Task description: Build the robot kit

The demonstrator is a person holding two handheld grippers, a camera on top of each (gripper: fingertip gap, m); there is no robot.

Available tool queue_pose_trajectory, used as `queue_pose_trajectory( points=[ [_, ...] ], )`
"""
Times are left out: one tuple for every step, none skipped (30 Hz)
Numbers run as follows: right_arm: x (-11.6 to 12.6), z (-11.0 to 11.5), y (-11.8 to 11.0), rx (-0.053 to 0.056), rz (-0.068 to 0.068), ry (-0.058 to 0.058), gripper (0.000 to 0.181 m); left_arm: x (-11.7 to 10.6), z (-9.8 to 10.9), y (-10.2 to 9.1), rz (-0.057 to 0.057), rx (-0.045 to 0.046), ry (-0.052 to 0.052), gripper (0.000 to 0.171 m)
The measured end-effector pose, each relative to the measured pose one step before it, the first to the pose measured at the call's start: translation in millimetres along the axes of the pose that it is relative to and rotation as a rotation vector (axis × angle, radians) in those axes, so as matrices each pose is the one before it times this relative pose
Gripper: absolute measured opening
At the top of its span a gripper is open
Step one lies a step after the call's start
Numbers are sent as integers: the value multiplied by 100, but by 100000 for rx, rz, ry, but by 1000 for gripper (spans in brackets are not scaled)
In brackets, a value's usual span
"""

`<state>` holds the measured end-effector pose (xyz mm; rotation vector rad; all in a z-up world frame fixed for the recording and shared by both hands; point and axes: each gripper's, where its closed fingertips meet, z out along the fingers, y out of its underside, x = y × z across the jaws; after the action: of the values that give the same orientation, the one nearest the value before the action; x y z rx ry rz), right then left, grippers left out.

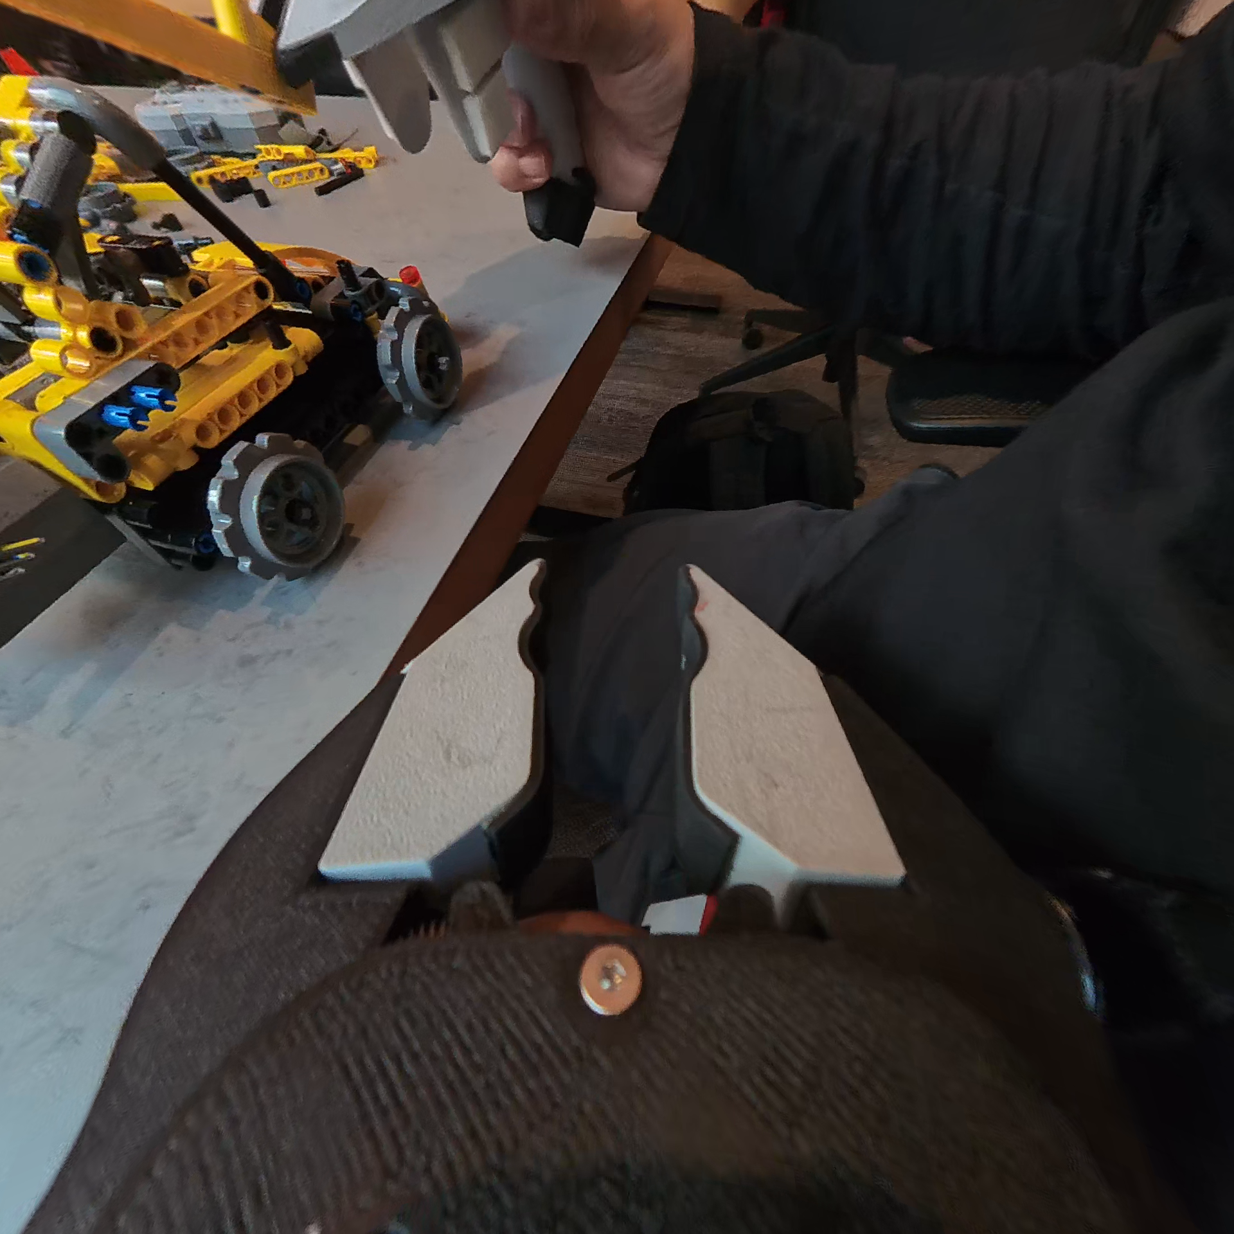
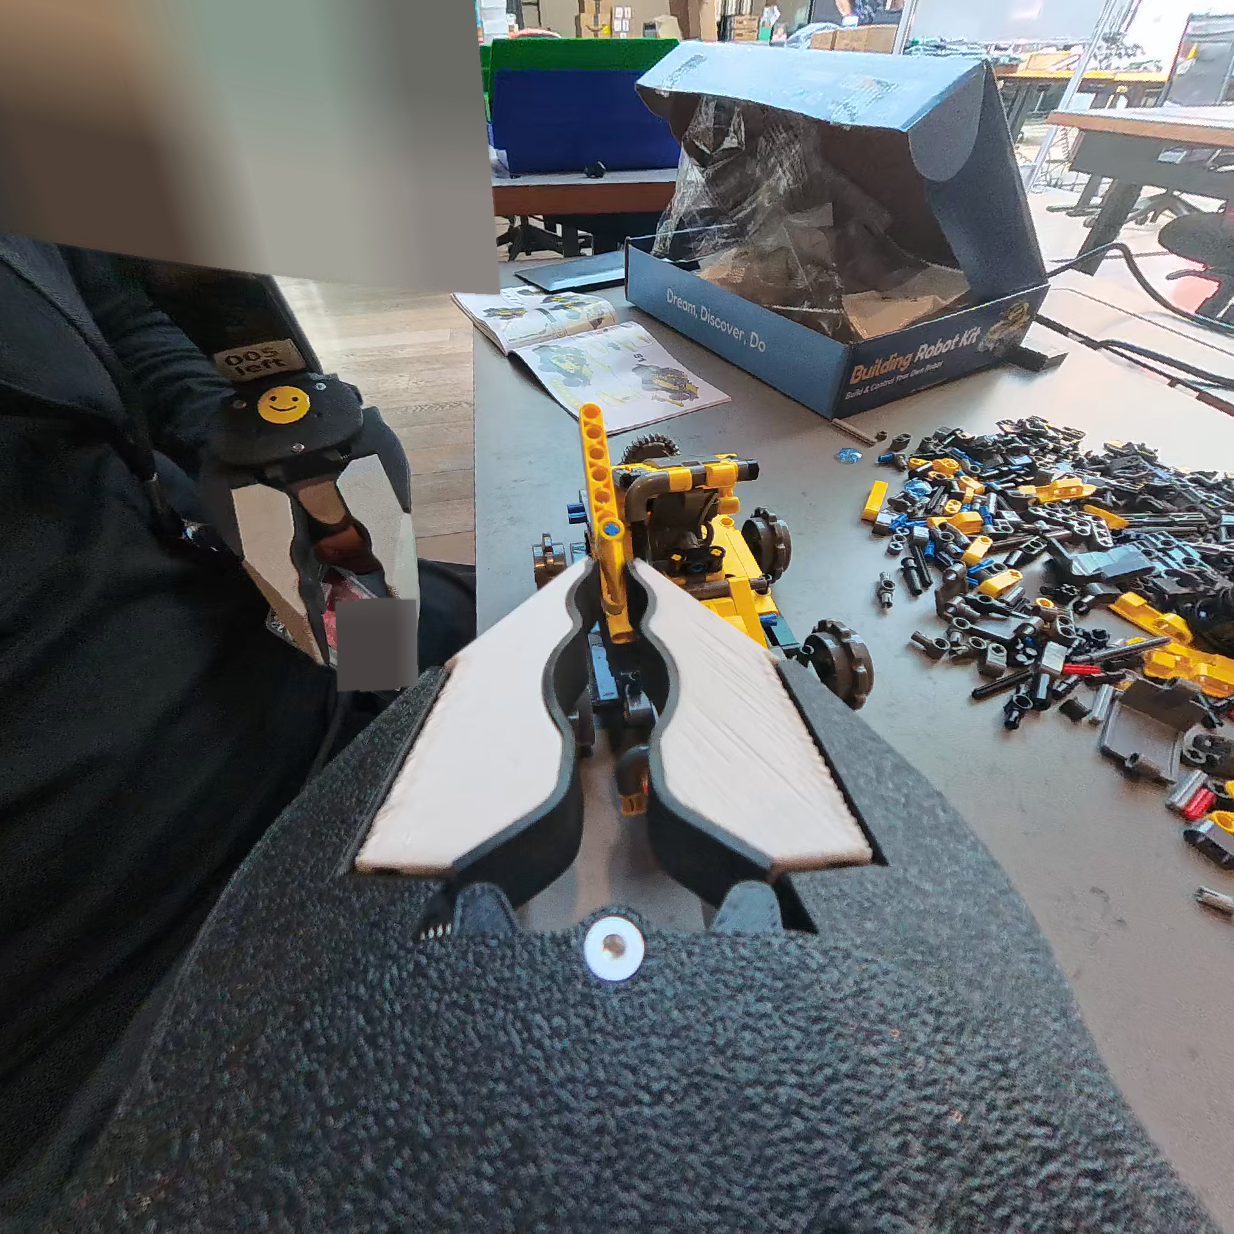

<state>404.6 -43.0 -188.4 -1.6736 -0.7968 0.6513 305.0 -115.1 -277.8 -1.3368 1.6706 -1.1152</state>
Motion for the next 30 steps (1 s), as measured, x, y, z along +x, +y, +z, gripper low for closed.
queue_pose_trajectory(
  points=[
    [-9,-83,-47,207,-85,23,6,-102,-62,-120,-692,642,-181,34],
    [19,-83,18,-68,-80,108,7,-120,-68,-137,-90,604,-512,34],
    [49,-81,6,-65,-13,207,7,-80,-45,-100,409,565,-393,34],
    [4,-80,-19,219,86,-107,7,-41,-6,14,376,-106,-172,34],
    [-6,-53,-40,252,168,-154,6,-62,30,93,147,-449,-232,34],
    [0,-28,-24,163,134,-50,6,7,57,107,12,-380,129,34],
    [-9,-3,-5,-34,-27,24,7,12,60,126,-147,-464,240,34],
    [-17,23,-5,-84,-119,-3,7,17,68,112,-155,-469,219,33],
    [-41,32,-24,-24,-85,-110,7,20,32,67,-6,-230,107,33],
    [-45,33,-13,-37,-67,-136,7,-2,-1,7,147,38,-24,33],
    [-24,32,-13,-33,-76,-85,7,-5,-12,-30,246,214,-91,33],
    [-27,26,-11,-41,-77,-54,7,-34,-16,-12,247,66,-217,33],
    [9,16,17,-168,-40,20,7,-59,-41,-39,278,200,-420,33],
    [11,6,25,-216,-60,81,7,-37,-38,-62,283,397,-205,32],
    [65,-11,57,-364,-5,352,7,-37,-24,-16,160,133,-156,32],
    [67,-17,77,-434,151,239,7,-57,6,46,31,-131,-177,32],
    [41,-8,108,-624,271,49,7,-27,21,64,-47,-250,-42,32],
    [22,2,124,-773,239,-70,7,-30,26,55,38,-98,-41,32],
    [8,-10,96,-597,15,36,7,4,31,82,74,-264,93,32],
    [-30,-6,55,-519,-266,34,7,-22,42,107,55,-427,-78,32],
    [-48,13,79,-677,-237,-104,7,-10,38,49,45,-188,-5,32],
    [-8,13,97,-836,-171,97,7,-2,24,32,-6,-79,1,32],
    [-1,25,173,-1072,-175,235,7,-3,24,17,7,-50,-68,31],
    [0,41,223,-1195,-145,246,7,5,24,17,27,-151,-49,31],
    [-14,43,214,-1040,-75,195,7,-11,18,14,108,-100,-138,31],
    [-51,42,150,-680,36,-45,7,-5,-4,-13,301,16,-243,31],
    [-84,47,82,-381,125,-281,7,-12,4,-6,570,6,-378,31],
    [-119,24,6,-121,15,-467,7,-31,-2,11,828,-50,-535,31],
    [-92,20,-33,-129,-218,-241,7,-34,-4,15,966,-92,-560,30],
    [-47,-1,-53,-265,-419,81,7,-23,5,-6,952,-51,-540,29]
  ],
)
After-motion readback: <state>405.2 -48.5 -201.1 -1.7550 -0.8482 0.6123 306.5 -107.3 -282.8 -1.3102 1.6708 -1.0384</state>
